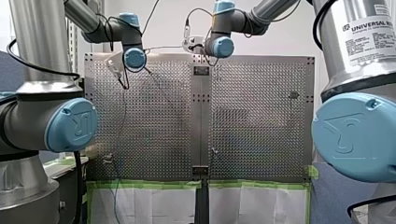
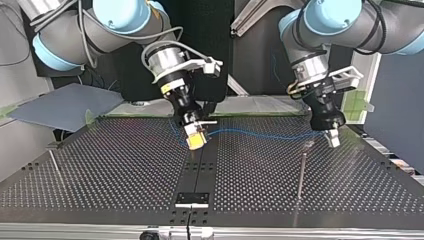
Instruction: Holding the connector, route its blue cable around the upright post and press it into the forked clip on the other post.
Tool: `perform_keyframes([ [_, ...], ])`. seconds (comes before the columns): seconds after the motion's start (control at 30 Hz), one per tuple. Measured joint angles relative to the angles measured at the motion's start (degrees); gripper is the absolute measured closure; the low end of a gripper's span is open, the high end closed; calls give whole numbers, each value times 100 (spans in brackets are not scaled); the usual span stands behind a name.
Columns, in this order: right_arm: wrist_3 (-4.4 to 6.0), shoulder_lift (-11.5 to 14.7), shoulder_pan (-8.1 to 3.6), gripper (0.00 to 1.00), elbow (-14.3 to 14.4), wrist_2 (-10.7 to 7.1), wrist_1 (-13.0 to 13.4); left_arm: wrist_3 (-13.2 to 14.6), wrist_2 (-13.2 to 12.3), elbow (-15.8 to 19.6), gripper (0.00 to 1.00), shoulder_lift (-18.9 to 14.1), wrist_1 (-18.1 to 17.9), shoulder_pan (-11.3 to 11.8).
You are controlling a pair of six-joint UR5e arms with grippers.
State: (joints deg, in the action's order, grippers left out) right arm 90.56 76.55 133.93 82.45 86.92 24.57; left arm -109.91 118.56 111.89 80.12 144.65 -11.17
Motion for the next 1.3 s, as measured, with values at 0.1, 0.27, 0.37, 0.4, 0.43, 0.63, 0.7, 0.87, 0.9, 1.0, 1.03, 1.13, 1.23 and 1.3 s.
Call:
perform_keyframes([
  [0.1, 118, -7, -1, 99, -88, -42, 83, -8, -147, -149, 95, -32, 151, 148],
  [0.27, 263, -63, -2, 99, -241, -128, 172, -98, -435, -439, 95, 106, 439, 437],
  [0.37, 288, -141, -3, 99, -349, -157, 147, -131, -613, -617, 95, 255, 617, 615],
  [0.4, 291, -173, -2, 99, -387, -162, 132, -135, -664, -665, 95, 302, 669, 665],
  [0.43, 293, -203, -2, 99, -425, -166, 116, -138, -712, -714, 95, 347, 715, 713],
  [0.63, 297, -430, -2, 99, -677, -174, 16, -219, -997, -1000, 93, 628, 1002, 998],
  [0.7, 297, -523, -2, 99, -782, -174, -16, -241, -1088, -1092, 93, 719, 1091, 1074],
  [0.87, 293, -771, -3, 99, -1037, -175, -130, -292, -1308, -1314, 93, 935, 1313, 1181],
  [0.9, 292, -813, -3, 99, -1080, -175, -145, -295, -1343, -1353, 93, 962, 1353, 1194],
  [1.0, 289, -949, -3, 99, -1174, -175, -153, -305, -1447, -1493, 93, 1011, 1426, 1240],
  [1.03, 290, -982, -4, 99, -1188, -175, -147, -308, -1483, -1540, 91, 1023, 1437, 1253],
  [1.13, 294, -1069, -14, 99, -1214, -175, -115, -316, -1596, -1710, 91, 1087, 1471, 1292],
  [1.23, 295, -1152, -34, 99, -1239, -178, -107, -318, -1670, -1865, 91, 1193, 1505, 1328],
  [1.3, 293, -1201, -51, 99, -1254, -187, -100, -319, -1700, -1960, 91, 1253, 1516, 1353],
])
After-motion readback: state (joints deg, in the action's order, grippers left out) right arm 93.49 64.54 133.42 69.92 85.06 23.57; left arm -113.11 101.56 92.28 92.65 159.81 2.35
